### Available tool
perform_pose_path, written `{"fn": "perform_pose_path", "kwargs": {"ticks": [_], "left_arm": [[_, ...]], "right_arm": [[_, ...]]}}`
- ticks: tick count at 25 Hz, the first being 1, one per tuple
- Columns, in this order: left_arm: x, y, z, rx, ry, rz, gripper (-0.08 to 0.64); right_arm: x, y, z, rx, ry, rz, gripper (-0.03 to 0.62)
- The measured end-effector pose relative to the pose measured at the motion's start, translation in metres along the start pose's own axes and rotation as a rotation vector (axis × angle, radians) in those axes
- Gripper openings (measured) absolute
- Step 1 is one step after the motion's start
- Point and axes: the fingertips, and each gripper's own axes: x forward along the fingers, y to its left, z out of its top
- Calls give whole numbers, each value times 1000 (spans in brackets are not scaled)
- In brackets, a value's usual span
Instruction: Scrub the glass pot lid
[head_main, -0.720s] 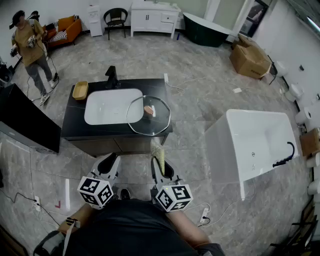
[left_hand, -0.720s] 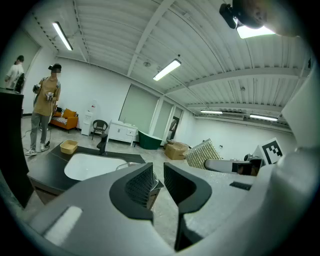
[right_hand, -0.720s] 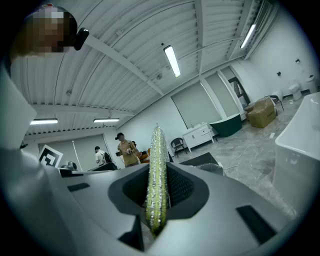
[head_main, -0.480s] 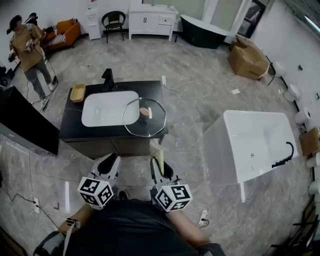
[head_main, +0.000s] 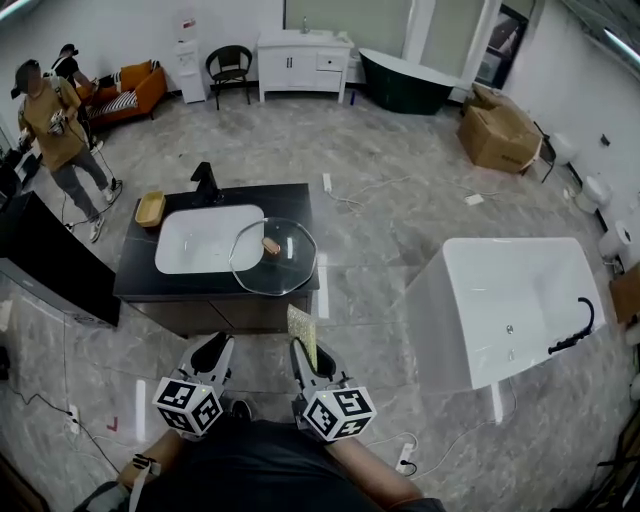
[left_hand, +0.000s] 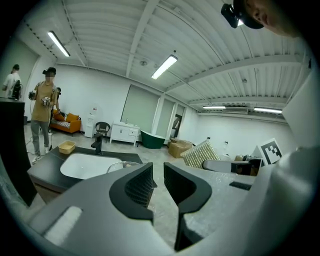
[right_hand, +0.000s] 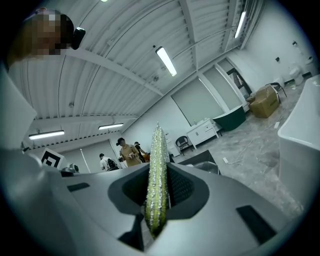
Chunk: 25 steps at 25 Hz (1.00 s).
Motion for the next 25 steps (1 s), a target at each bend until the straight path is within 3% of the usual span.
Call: {"fn": "perform_pose_path", "kwargs": {"ticks": [8, 12, 18, 25], "left_arm": [[3, 3, -1, -3, 7, 74, 71], [20, 13, 3, -10, 13, 62, 71], [68, 54, 12, -39, 16, -10, 71], [128, 123, 51, -76, 7, -120, 71]], "right_arm": [[13, -13, -2, 44, 34, 62, 64], [31, -19, -1, 27, 56, 53, 64], [79, -37, -3, 1, 80, -34, 64], [157, -51, 18, -1, 61, -181, 64]]}}
